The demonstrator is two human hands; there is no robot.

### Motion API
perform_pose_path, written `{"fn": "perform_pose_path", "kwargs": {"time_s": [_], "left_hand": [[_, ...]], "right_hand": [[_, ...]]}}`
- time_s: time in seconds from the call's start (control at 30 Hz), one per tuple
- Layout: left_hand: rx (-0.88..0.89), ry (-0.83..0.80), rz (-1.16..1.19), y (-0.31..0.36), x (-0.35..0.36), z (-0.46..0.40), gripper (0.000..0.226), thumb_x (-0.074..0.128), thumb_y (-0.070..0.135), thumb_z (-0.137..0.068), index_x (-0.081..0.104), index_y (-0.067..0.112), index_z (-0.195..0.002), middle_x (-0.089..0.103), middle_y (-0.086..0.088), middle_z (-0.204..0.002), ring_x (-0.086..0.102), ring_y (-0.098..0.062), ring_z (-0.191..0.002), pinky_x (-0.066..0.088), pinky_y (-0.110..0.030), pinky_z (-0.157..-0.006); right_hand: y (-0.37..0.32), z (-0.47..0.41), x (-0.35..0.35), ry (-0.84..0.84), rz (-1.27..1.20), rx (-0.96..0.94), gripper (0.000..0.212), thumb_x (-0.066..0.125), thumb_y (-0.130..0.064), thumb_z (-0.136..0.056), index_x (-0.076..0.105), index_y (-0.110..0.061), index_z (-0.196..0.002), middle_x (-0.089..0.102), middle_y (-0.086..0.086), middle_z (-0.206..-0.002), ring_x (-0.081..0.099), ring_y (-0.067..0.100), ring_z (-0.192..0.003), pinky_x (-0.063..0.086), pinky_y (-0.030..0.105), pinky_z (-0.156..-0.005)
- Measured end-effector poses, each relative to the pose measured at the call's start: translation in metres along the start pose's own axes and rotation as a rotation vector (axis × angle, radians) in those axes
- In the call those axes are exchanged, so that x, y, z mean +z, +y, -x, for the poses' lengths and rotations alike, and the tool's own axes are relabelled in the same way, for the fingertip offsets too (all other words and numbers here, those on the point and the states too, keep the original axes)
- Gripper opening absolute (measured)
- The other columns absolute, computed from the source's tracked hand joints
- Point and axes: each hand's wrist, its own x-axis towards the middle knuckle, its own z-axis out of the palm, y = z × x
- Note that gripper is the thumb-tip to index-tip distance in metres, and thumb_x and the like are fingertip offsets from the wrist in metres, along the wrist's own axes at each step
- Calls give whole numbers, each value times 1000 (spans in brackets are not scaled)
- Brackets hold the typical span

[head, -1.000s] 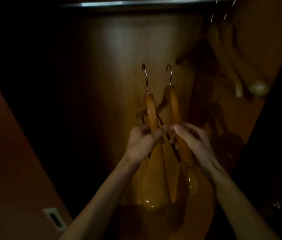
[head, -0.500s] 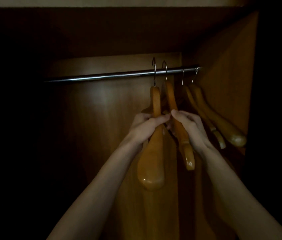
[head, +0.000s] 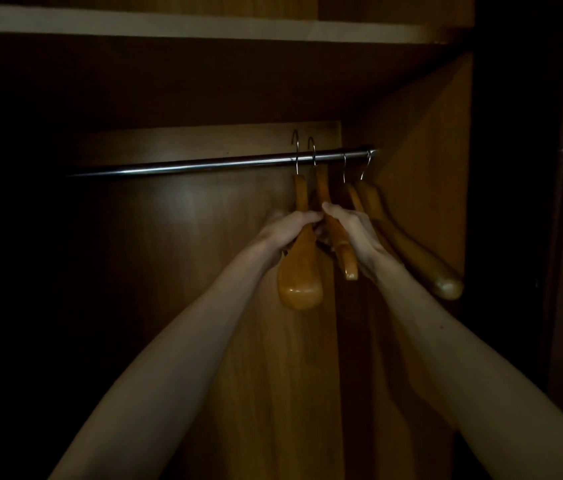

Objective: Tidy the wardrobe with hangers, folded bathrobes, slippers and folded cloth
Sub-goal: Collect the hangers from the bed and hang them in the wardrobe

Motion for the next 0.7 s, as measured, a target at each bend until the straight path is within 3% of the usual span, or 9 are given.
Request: {"fn": "perform_pose_path", "kwargs": {"time_s": [0.13,0.23,0.3,0.37,0.47,0.57,0.7], "left_hand": [[-15,15,3,-6,4,-14,30,76,41,-85,76,14,-98,78,-2,-83,75,-13,-72,55,-23,-58],[-46,-23,-15,-9,12,-22,35,75,43,-85,76,12,-101,77,-4,-86,74,-13,-71,57,-25,-62],[-66,-52,-14,-10,18,-24,33,73,44,-87,74,13,-100,76,-4,-86,73,-12,-67,57,-22,-57],[-82,-57,-28,-9,23,-28,28,72,44,-89,71,16,-96,75,-2,-85,72,-9,-63,53,-19,-50],[-82,-51,-80,-7,25,-33,29,69,48,-90,68,19,-96,73,0,-84,71,-11,-70,50,-19,-50],[-66,-59,-53,-15,29,-35,43,66,53,-90,72,15,-108,74,-1,-91,72,-17,-84,54,-22,-62],[-28,-60,-9,-32,41,-35,58,62,62,-89,74,8,-109,76,-9,-103,73,-24,-96,58,-42,-92]], "right_hand": [[13,-2,0,16,-74,57,40,58,-50,-92,75,-14,-99,76,4,-91,71,19,-88,53,37,-84],[23,-6,-1,68,-108,144,45,57,-45,-94,68,-11,-121,71,11,-117,66,29,-112,51,43,-99],[26,-8,-3,89,-124,198,47,53,-41,-99,59,-9,-132,63,14,-132,59,32,-122,48,42,-100],[28,-10,-4,89,-139,208,47,52,-40,-100,57,-9,-135,61,14,-134,58,32,-124,47,43,-101],[31,-14,-4,138,-134,180,46,53,-40,-99,61,-6,-129,64,16,-129,60,33,-120,49,42,-99],[36,-15,-5,116,-146,173,47,53,-40,-99,60,-6,-130,64,15,-130,60,33,-121,49,42,-98],[44,-11,-12,76,-203,186,53,56,-44,-96,55,-8,-136,58,15,-137,55,32,-127,46,43,-102]]}}
